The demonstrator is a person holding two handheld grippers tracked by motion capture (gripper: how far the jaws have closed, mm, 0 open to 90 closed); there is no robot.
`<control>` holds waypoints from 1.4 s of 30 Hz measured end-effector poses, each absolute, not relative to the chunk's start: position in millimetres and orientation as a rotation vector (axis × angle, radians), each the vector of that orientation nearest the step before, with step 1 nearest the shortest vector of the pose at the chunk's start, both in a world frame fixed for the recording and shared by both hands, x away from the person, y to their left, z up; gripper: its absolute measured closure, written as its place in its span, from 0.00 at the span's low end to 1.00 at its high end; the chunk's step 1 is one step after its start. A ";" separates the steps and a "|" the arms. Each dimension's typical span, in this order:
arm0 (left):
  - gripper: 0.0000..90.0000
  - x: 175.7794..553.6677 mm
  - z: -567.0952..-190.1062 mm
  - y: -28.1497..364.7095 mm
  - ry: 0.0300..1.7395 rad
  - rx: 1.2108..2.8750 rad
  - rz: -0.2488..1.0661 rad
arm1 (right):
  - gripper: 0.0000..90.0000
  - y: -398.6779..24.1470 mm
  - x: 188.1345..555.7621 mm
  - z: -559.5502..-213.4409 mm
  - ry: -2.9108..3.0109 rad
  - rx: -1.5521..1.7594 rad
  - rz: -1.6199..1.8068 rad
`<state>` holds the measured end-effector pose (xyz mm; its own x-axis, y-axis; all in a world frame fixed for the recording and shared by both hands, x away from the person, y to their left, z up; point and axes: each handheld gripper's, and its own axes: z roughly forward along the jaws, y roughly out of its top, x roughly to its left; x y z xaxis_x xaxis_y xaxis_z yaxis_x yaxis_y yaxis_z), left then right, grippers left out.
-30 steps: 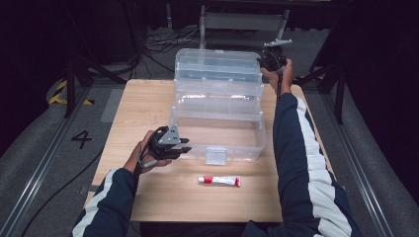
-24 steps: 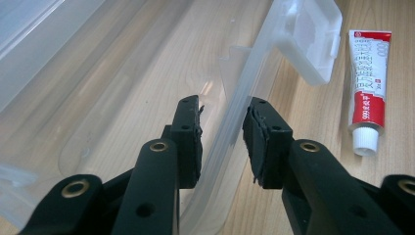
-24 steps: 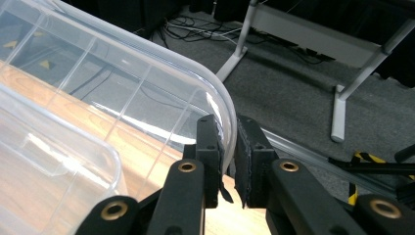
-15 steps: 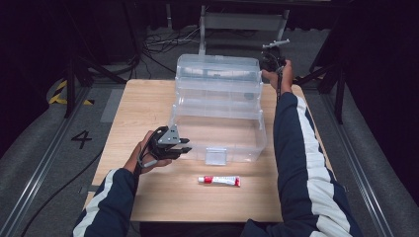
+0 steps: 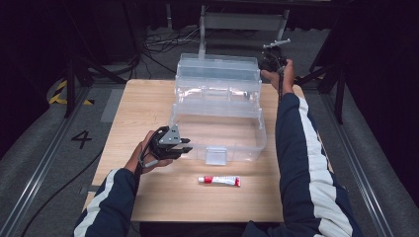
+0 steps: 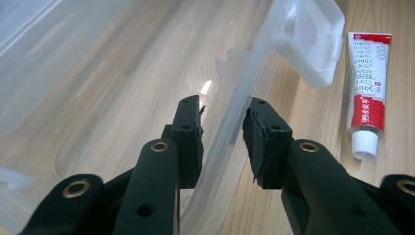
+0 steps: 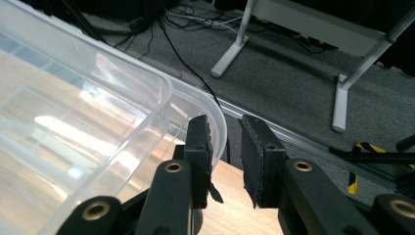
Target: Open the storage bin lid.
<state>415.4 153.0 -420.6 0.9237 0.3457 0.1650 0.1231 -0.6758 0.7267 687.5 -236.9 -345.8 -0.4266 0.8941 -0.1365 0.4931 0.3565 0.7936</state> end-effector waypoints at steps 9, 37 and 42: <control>0.79 414.2 -419.9 150.5 0.307 2.314 0.351 | 0.75 -243.6 673.9 -339.1 2.046 1.197 0.936; 0.80 415.5 -419.5 149.0 0.314 2.323 0.333 | 0.63 -257.7 587.1 -316.8 2.107 1.072 0.982; 0.80 415.0 -419.3 148.8 0.314 2.325 0.339 | 0.61 -259.7 573.0 -317.1 2.132 1.035 0.986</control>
